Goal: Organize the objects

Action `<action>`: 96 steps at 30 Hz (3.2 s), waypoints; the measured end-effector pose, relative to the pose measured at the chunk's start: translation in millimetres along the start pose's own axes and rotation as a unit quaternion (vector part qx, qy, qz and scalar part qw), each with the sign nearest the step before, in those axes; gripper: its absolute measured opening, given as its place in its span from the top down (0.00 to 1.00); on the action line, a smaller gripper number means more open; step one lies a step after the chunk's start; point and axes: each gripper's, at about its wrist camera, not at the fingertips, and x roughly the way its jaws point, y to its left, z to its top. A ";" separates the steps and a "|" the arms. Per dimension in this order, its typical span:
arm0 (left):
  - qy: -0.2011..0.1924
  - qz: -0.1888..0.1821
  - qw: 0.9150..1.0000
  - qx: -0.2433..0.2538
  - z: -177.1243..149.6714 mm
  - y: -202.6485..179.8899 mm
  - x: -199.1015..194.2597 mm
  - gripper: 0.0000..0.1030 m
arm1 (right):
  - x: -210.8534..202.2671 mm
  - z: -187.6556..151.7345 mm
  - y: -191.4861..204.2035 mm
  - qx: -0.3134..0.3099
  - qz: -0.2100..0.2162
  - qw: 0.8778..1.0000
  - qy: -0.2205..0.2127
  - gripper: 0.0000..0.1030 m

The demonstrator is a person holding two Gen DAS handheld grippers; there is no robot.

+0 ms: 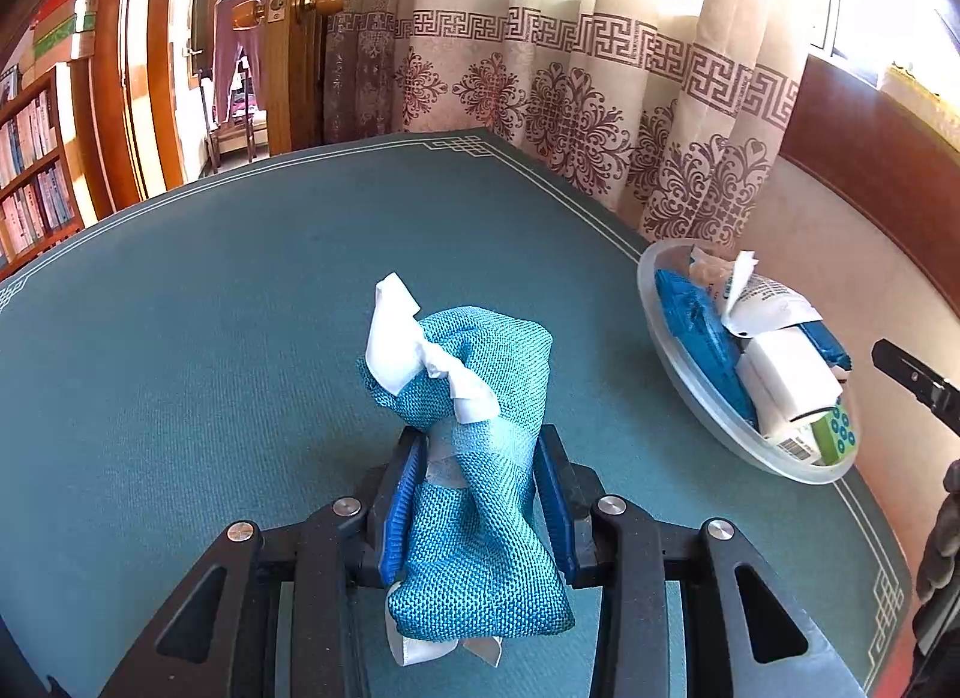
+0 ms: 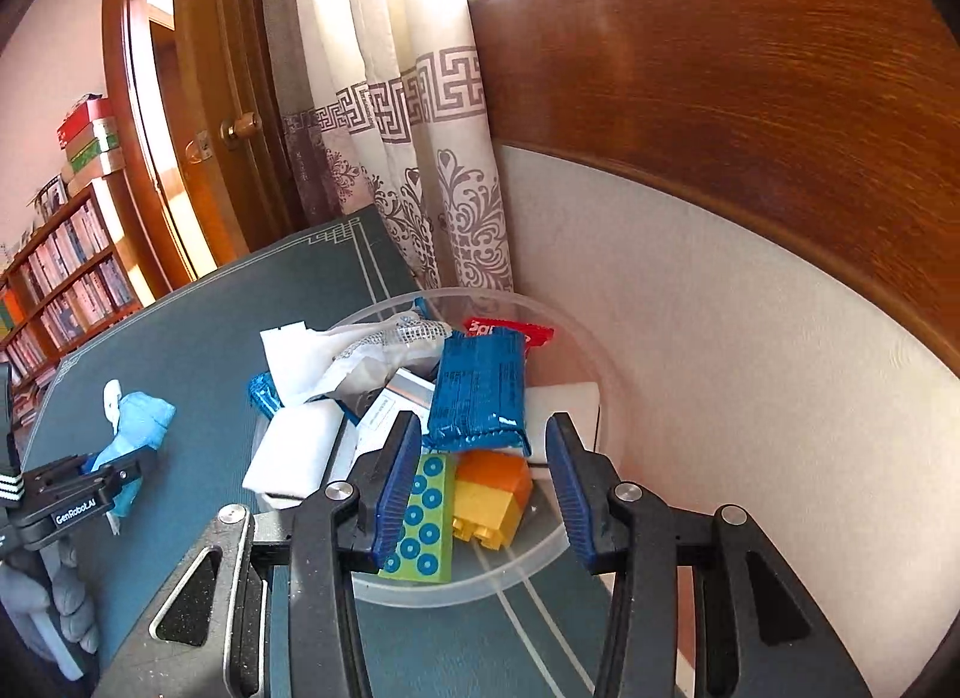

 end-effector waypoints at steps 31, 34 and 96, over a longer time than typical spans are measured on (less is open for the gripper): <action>0.010 -0.085 0.991 0.103 56.2 -192.3 36.8 0.60 | -19.0 -52.3 -43.3 -0.006 0.062 0.998 0.020 0.55; 0.008 -0.077 0.993 0.088 58.3 -187.4 41.3 0.25 | -18.2 -54.5 -42.7 -0.003 0.064 0.998 0.022 0.55; -0.062 0.045 0.994 0.079 -8.9 -124.3 -53.7 0.00 | -43.8 -54.5 10.8 -0.044 -0.022 0.998 0.036 0.03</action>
